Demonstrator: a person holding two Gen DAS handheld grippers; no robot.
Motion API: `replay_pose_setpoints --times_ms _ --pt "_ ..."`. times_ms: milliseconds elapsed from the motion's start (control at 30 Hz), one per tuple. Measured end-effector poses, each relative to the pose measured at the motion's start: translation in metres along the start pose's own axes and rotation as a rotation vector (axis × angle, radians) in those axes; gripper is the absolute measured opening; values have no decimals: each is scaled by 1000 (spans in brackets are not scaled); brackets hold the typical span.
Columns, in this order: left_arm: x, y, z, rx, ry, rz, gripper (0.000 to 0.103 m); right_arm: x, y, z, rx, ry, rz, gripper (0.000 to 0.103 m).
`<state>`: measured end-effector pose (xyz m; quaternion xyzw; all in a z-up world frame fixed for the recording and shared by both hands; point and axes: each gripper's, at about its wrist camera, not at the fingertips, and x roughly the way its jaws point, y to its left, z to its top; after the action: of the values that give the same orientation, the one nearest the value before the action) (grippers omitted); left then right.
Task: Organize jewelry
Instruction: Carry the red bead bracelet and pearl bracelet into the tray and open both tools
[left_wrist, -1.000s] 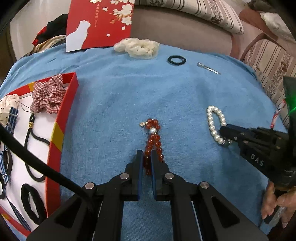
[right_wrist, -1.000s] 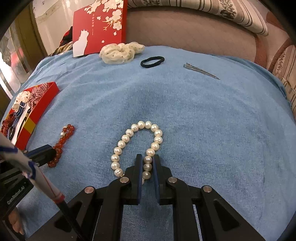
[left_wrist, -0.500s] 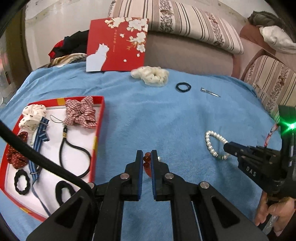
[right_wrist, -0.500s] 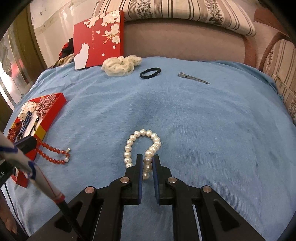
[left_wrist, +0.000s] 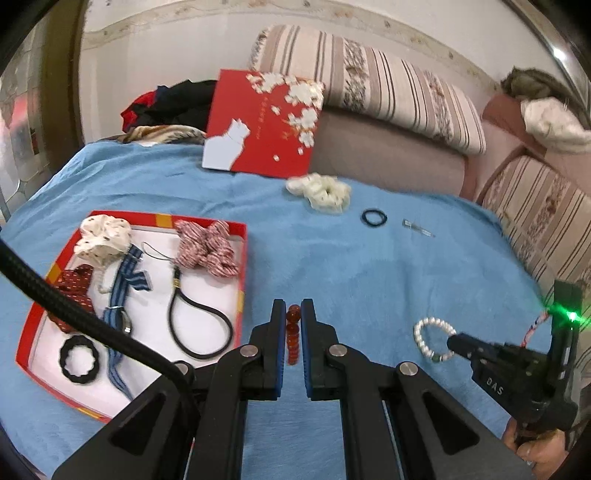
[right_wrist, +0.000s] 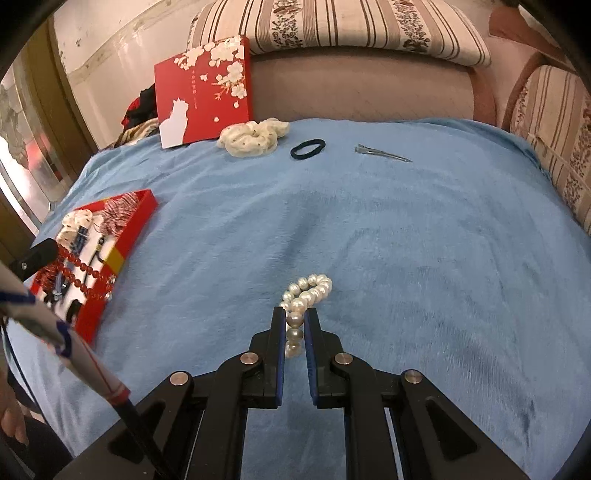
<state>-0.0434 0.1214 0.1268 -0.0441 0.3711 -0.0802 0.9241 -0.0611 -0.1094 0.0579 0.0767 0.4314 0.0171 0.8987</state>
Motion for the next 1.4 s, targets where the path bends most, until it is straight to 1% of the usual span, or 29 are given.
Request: replay_pose_setpoints --times_ms 167,333,467,600,733,833,933,1033,1133,1267,1400 --pt "-23 32 6 -65 -40 -20 7 -21 22 7 -31 -22 1 11" --pt "-48 72 7 -122 -83 -37 7 -36 60 16 -91 -49 27 11" --pt "-63 110 5 -195 -102 -41 7 -42 99 19 -160 -61 59 11" --pt "-70 149 0 -279 -99 -25 7 -47 137 20 -225 -70 100 11" --pt "-70 181 -7 -364 -78 -44 7 -45 169 23 -274 -65 140 11" --pt "-67 197 -11 -420 -63 -53 7 -40 191 24 -303 -48 168 11" --pt "-63 206 -14 -453 -48 -60 7 -34 212 22 -333 -32 183 11" --pt "-59 210 -14 -461 -37 -54 7 -27 226 21 -357 -21 189 11" --pt "-53 211 -15 -466 -24 -66 7 -23 235 22 -364 -10 201 11" --pt "-45 207 -15 -467 -8 -115 7 -20 242 24 -376 -5 196 11" --pt "-37 193 -12 -462 2 -213 7 -19 239 27 -377 -9 177 11"
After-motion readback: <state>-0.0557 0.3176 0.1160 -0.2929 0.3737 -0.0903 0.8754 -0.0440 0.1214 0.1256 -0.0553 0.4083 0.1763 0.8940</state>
